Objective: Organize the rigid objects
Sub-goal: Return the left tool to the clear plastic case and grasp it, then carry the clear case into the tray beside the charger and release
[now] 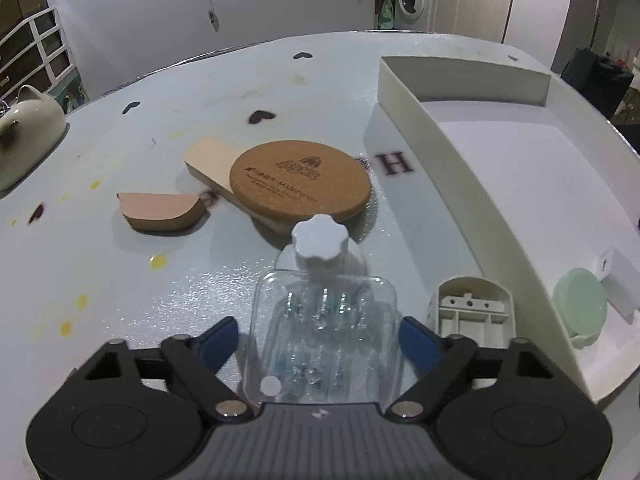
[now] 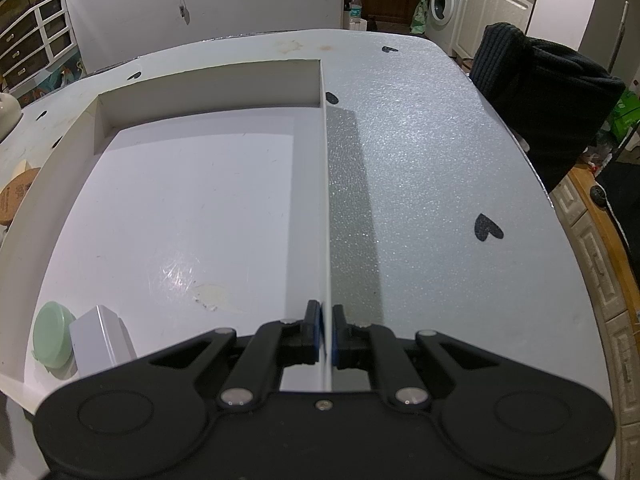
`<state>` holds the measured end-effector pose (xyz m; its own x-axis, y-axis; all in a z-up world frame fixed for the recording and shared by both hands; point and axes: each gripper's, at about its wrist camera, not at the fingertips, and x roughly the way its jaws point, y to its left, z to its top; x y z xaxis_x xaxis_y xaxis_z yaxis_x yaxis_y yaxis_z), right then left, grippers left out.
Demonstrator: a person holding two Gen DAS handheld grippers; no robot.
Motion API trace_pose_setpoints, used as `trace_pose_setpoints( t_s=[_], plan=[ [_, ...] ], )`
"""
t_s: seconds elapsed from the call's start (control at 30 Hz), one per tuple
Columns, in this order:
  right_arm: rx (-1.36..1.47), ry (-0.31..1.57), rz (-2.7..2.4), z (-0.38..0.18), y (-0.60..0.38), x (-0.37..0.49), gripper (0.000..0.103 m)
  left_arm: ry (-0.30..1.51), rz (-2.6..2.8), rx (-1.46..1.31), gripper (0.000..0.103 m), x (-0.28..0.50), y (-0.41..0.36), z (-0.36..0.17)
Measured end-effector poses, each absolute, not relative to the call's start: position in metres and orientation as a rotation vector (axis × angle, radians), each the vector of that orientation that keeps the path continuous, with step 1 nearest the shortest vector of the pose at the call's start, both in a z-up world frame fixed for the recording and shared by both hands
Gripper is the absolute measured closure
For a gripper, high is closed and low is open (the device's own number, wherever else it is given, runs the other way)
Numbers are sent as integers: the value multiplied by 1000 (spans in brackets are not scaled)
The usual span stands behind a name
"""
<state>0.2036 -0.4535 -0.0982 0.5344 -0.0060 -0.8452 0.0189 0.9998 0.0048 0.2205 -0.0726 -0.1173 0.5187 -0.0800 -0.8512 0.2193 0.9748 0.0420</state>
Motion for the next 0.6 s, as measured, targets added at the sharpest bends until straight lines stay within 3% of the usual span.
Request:
trace_pose_setpoints(
  t_s=[0.07, 0.6],
  plan=[
    [15, 1007, -14, -98, -453, 204, 97, 1008, -183, 141, 28, 219, -72, -116],
    [16, 1006, -12, -98, -454, 203, 96, 925, -35, -3, 28, 213, -58, -73]
  ],
)
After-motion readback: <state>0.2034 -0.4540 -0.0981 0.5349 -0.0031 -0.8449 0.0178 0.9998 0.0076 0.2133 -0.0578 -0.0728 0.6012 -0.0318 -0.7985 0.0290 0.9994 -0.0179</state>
